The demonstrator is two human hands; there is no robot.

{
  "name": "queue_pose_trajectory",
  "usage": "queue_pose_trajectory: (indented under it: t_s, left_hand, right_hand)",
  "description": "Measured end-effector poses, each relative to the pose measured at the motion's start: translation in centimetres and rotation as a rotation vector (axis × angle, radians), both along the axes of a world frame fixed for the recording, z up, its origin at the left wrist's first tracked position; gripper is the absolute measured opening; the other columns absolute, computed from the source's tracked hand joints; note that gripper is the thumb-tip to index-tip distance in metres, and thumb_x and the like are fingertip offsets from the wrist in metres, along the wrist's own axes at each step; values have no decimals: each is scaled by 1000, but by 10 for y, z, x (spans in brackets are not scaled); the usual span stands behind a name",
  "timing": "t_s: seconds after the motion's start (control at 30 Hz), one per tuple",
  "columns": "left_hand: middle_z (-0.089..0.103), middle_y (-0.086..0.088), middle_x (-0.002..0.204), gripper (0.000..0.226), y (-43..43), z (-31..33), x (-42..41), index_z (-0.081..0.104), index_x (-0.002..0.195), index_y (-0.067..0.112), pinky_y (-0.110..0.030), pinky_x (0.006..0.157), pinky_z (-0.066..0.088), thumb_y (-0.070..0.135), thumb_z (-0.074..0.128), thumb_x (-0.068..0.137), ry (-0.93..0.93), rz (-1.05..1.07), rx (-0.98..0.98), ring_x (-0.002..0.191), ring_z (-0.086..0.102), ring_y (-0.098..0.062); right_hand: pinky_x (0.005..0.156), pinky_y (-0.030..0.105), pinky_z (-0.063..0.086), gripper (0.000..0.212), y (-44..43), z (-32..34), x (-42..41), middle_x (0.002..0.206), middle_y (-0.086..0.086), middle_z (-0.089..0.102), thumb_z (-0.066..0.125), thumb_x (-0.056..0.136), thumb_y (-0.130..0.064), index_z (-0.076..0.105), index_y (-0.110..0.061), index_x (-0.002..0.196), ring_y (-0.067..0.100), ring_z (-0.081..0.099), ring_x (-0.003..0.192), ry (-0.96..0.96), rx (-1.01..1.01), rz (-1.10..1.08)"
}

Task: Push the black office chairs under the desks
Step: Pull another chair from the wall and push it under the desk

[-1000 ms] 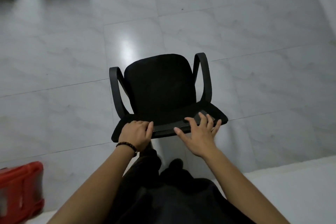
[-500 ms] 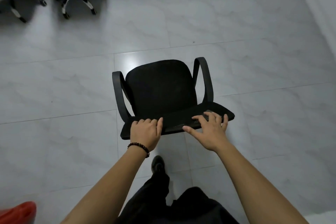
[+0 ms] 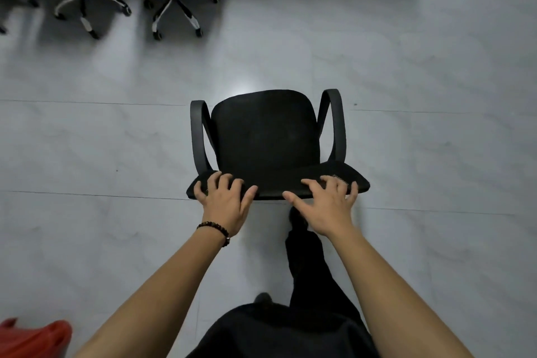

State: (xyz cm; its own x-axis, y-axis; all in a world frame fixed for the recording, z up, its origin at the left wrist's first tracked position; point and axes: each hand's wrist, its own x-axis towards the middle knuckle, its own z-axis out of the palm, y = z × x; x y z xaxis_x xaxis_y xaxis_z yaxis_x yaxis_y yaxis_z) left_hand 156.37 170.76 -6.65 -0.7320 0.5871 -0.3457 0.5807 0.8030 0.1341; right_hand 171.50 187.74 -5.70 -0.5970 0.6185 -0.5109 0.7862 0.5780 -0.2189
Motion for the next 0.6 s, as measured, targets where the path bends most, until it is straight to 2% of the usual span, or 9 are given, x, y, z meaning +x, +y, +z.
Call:
queue_pose_trajectory:
  t_s: [0.13, 0.23, 0.33, 0.47, 0.6]
  left_hand:
    - [49, 1, 128, 55, 38, 6, -70, 56, 115, 31, -55, 108, 12, 66, 21, 90, -52, 73, -62, 129, 28, -25]
    - [47, 0, 131, 57, 65, 12, -116, 55, 119, 32, -54, 109, 12, 67, 22, 90, -84, 111, -98, 130, 27, -25]
    - [46, 0, 133, 58, 90, 15, -154, 55, 121, 32, -54, 110, 10, 68, 23, 89, -68, 118, -112, 132, 25, -24]
    - [48, 0, 133, 66, 113, 15, -203, 56, 120, 33, -56, 109, 10, 74, 19, 85, -59, 142, -125, 132, 27, -24]
    - [51, 3, 129, 75, 136, 11, -259, 60, 115, 35, -58, 109, 8, 80, 13, 79, -34, 160, -80, 131, 28, -23]
  right_hand:
    - [112, 52, 12, 83, 55, 1, -67, 143, 5, 44, 14, 78, -88, 46, -41, 139, 30, 32, 134, 23, 41, 186]
    - [105, 45, 22, 85, 104, 2, -106, 140, 0, 48, 14, 77, -89, 47, -41, 139, 24, 37, 128, 42, 19, 259]
    - [109, 45, 19, 84, 136, 2, -143, 148, 1, 42, 16, 78, -88, 45, -41, 141, 24, 31, 135, 28, -32, 271]
    - [116, 49, 7, 84, 157, 1, -192, 151, 4, 39, 18, 77, -90, 47, -42, 139, 26, 25, 140, 32, -54, 249]
    - [115, 49, 10, 83, 179, -6, -247, 147, 2, 44, 17, 77, -91, 51, -44, 136, 24, 29, 137, 65, -13, 239]
